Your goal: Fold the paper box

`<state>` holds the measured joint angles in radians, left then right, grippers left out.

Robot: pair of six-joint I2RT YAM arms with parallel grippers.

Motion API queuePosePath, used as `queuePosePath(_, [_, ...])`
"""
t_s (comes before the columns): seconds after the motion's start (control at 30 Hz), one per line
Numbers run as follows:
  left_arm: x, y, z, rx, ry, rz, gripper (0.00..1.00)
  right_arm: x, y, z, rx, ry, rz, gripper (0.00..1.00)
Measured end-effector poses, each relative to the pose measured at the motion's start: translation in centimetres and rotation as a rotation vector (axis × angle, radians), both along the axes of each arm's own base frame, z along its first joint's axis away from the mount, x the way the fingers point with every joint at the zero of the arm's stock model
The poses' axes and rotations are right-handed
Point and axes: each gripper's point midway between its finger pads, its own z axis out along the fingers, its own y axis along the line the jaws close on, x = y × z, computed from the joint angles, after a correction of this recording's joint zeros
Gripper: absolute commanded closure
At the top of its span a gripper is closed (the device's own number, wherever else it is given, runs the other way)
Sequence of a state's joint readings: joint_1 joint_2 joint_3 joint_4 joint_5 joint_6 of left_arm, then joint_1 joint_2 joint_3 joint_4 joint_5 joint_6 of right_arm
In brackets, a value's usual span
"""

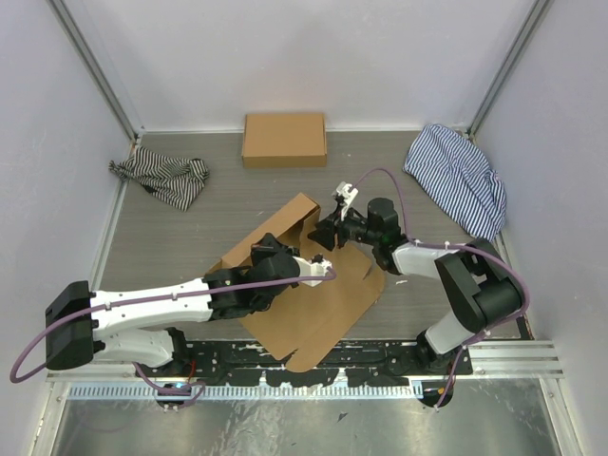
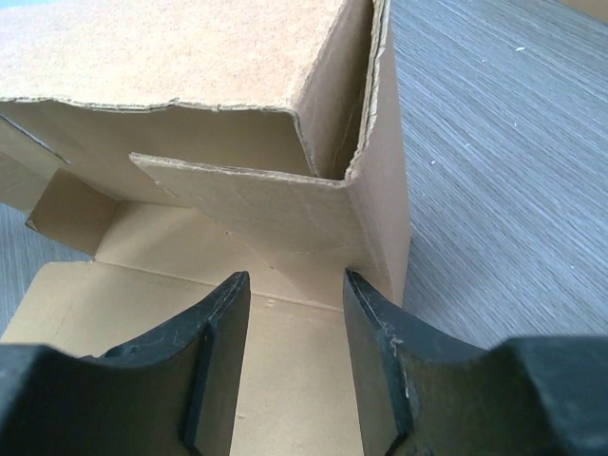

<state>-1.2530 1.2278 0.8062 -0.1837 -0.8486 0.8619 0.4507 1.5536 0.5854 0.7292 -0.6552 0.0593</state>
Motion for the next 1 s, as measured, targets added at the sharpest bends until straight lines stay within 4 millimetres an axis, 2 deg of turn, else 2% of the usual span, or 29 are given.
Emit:
queuePosePath(0.2, [0.0,0.1,0.0,-0.005,0.001,0.006,1.00,0.9,0.0,0.0,-0.019,0.001,-0.027,0.53])
queuePosePath(0.5, [0.0,0.0,-0.1,-0.010,0.004,0.008,1.00,2.2,-1.1,-1.2,-0.091,0.019,-0.115,0.68])
queuePosePath(0.67, [0.0,0.0,-0.1,-0.013,0.006,0.007,1.00,2.9,-1.8,-1.6,-0.121,0.014,-0.169,0.52])
queuePosePath(0.83, [0.0,0.0,-0.1,-0.014,0.007,0.005,1.00,2.9,-1.7,-1.5,-0.118,0.010,-0.158,0.47])
queuePosePath(1.0, [0.0,0.0,-0.2,-0.014,0.007,0.005,1.00,2.9,-0.9,-0.2,-0.094,-0.005,-0.116,0.46])
